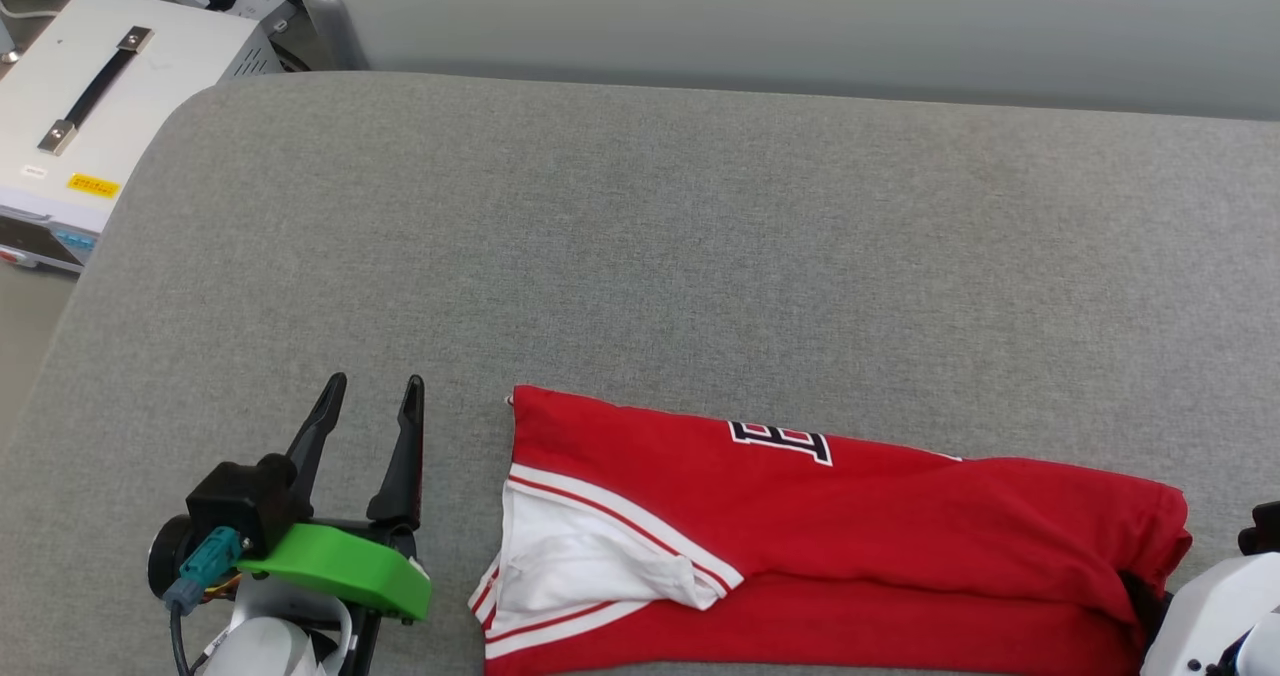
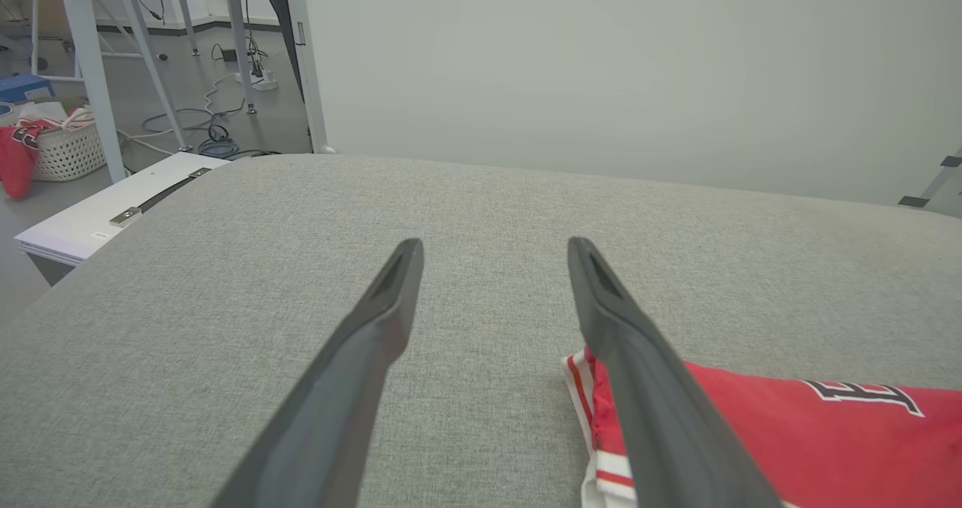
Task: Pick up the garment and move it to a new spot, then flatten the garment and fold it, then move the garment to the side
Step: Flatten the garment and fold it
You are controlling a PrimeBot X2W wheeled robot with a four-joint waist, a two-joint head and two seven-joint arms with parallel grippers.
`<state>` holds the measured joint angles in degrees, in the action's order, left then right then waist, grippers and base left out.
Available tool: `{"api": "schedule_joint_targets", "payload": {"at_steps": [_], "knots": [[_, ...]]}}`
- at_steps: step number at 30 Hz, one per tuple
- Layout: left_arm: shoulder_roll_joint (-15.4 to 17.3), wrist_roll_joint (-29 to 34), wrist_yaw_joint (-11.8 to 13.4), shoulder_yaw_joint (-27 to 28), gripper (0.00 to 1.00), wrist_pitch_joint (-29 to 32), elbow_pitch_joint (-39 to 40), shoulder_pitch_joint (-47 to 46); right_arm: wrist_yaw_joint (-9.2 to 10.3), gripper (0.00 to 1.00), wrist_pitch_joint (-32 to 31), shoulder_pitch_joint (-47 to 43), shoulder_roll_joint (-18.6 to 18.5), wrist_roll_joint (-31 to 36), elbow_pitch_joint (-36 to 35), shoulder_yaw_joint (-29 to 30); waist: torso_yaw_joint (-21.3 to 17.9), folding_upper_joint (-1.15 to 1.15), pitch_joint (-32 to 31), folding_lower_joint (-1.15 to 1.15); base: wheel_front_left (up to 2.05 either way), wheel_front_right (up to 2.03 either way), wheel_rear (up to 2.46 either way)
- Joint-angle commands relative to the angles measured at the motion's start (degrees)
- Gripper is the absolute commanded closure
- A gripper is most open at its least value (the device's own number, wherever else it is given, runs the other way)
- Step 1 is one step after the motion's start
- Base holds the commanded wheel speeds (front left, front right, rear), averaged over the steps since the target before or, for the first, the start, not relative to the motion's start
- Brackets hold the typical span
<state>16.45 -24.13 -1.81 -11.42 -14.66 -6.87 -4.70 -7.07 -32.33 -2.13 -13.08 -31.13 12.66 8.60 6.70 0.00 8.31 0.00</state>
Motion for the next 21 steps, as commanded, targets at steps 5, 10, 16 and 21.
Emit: {"api": "schedule_joint_targets", "payload": {"at_steps": [5, 10, 16, 21], "knots": [[-0.7, 0.8, -1.1, 0.9, 0.0, -0.3, -0.5, 1.9, -0.42, 1.0, 1.1, 0.7, -1.2, 0.4, 1.2, 1.1, -0.8, 0.0, -1.6, 0.0, 0.0, 0.0, 0.0], [-1.2, 1.4, -1.7, 1.1, 0.0, -0.3, -0.6, 2.5, -0.42, 1.0, 2.1, 1.6, -4.2, 1.9, 1.8, 5.2, -1.2, 0.0, -2.6, 0.0, 0.0, 0.0, 0.0], [-1.7, 1.8, -2.3, 1.2, 0.0, -0.3, -1.0, 2.8, -0.42, 1.0, 3.2, 1.9, -8.2, 6.9, 3.1, 9.9, -1.4, 0.0, -3.7, 0.0, 0.0, 0.0, 0.0], [-2.0, 1.9, -2.6, 2.0, 0.0, -0.3, -1.3, 3.6, -0.42, 1.0, 2.7, 0.9, -7.6, 6.7, 2.3, 10.9, -1.7, 0.0, -5.0, 0.0, 0.0, 0.0, 0.0]]}}
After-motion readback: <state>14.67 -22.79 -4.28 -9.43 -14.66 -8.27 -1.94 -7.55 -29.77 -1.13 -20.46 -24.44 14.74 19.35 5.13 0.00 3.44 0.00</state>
